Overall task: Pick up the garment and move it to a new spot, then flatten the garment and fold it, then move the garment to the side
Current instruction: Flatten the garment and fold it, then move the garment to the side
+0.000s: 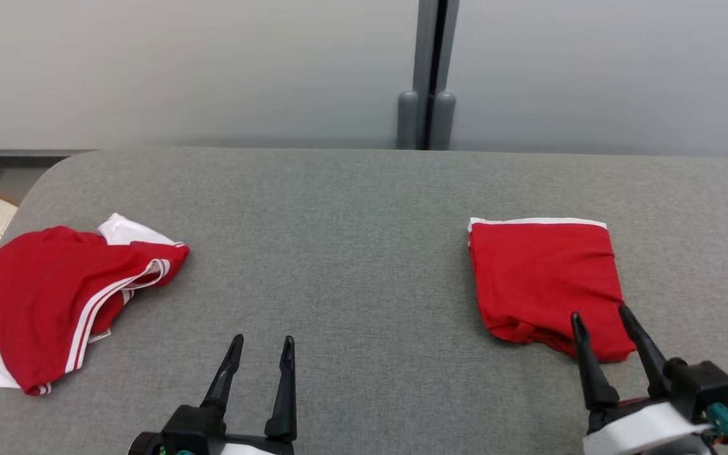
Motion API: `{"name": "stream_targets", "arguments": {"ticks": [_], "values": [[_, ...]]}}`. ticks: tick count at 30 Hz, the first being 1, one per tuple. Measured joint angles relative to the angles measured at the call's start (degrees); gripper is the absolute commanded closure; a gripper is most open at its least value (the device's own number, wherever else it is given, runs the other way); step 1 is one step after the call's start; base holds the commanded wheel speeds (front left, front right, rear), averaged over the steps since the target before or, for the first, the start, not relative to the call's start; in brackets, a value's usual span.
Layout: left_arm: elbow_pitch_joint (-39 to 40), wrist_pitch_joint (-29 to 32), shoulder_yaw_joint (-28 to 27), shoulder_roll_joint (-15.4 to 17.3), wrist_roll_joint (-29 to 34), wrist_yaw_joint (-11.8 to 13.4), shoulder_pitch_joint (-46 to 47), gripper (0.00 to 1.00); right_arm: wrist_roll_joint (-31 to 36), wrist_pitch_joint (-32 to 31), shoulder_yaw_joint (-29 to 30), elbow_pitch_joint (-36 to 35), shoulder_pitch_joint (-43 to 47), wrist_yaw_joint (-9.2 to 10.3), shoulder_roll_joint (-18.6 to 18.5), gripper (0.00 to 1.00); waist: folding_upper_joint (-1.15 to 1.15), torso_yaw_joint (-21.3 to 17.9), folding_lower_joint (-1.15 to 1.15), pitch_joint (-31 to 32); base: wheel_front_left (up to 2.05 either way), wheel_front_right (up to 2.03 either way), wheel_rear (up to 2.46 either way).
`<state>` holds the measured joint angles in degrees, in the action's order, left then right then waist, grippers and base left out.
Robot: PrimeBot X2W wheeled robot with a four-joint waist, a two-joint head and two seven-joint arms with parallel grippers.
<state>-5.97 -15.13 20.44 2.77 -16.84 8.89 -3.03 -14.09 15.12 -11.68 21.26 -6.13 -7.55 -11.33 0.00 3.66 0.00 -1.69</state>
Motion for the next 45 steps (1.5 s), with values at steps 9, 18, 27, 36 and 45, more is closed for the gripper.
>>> {"name": "stream_targets", "arguments": {"ticks": [9, 18, 27, 36, 45], "values": [[6.56, 0.00, -7.22, 0.01, 3.97, 0.10, -6.01, 0.00, 5.44, -0.01, -0.36, -10.98, 10.87, 0.00, 3.59, 0.00, 0.00, -5.71, 0.00, 3.18, 0.00, 0.00, 0.00], [5.99, 0.00, -7.11, 0.00, 5.93, 0.25, -11.26, 0.00, 6.69, -0.01, 1.48, -13.95, 13.34, 0.00, 4.61, 0.00, 0.00, -7.70, 0.00, 5.90, 0.00, 0.00, 0.00], [4.94, 0.00, -6.49, 0.01, 6.02, 0.32, -11.82, 0.00, 7.06, -0.01, 3.52, -15.23, 13.66, 0.00, 5.36, 0.00, 0.00, -6.73, 0.00, 6.46, 0.00, 0.00, 0.00], [4.92, 0.00, -6.36, 0.00, 6.26, 0.24, -12.00, 0.00, 6.99, -0.01, 3.72, -15.25, 13.78, 0.00, 5.49, 0.00, 0.00, -6.21, 0.00, 6.46, 0.00, 0.00, 0.00], [4.92, 0.00, -6.48, 0.00, 6.65, 0.16, -12.00, 0.00, 6.61, -0.01, 3.15, -15.17, 13.76, 0.00, 5.36, 0.00, 0.00, -5.65, 0.00, 5.92, 0.00, 0.00, 0.00]]}}
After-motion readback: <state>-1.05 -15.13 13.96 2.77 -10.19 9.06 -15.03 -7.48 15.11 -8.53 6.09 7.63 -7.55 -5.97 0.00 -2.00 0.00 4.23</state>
